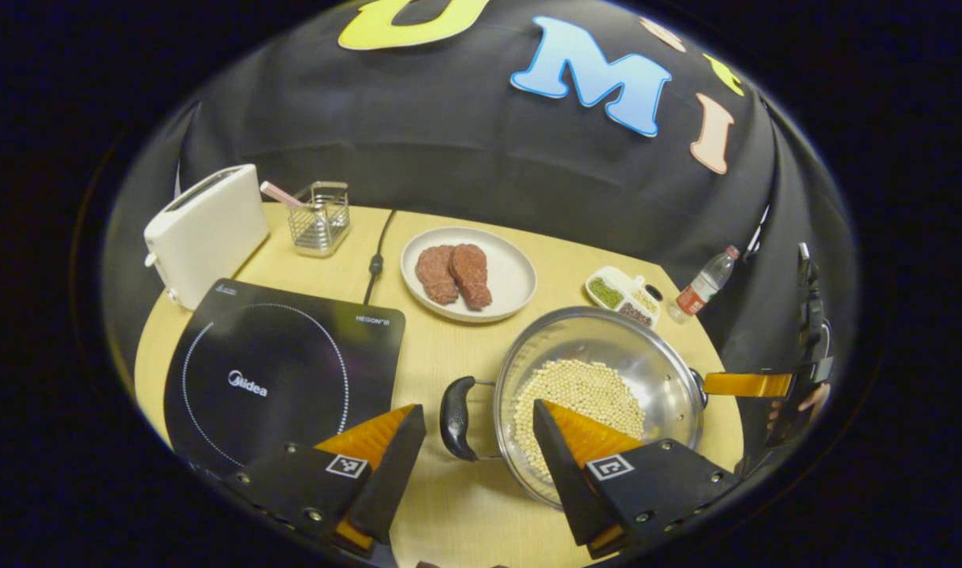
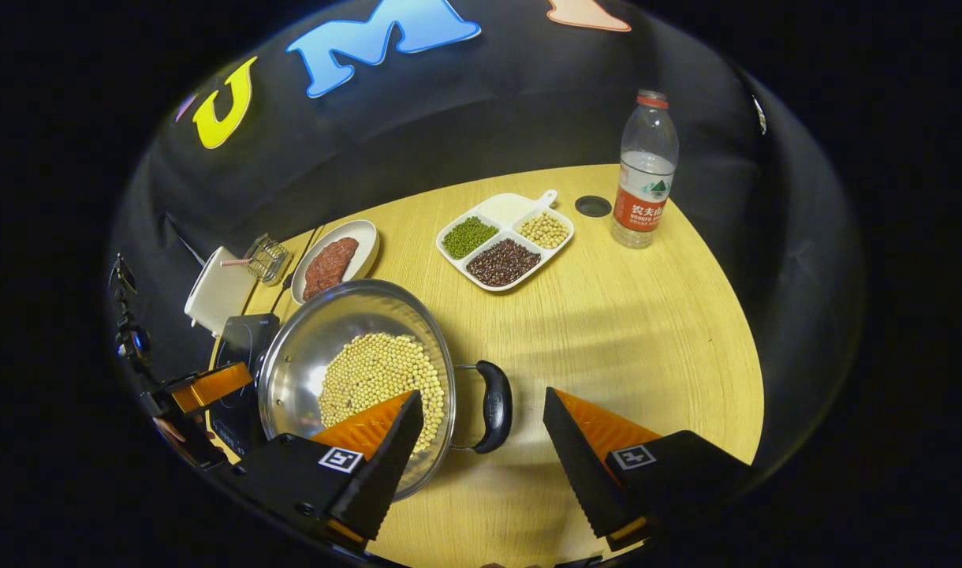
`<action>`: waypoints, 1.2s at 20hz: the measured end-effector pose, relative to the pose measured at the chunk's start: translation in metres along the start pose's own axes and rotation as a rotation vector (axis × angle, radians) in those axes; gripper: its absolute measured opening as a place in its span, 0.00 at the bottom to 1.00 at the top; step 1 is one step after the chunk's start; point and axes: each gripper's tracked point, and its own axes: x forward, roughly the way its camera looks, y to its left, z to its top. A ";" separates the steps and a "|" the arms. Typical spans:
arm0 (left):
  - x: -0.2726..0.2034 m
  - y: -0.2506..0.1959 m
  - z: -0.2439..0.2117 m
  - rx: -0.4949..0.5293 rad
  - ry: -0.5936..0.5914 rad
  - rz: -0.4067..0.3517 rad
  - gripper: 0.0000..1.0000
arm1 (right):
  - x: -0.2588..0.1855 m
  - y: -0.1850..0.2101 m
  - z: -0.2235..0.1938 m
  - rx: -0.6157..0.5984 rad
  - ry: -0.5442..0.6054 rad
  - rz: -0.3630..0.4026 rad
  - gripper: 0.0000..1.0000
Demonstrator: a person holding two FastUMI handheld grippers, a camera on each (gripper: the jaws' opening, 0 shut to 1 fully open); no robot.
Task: First push the handle of the pot to place it horizontally, then grasp the pot with both hands and set it on the induction cooktop.
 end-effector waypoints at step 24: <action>0.061 0.009 -0.030 -0.010 0.152 0.028 0.55 | 0.066 0.005 -0.034 0.040 0.072 0.019 0.60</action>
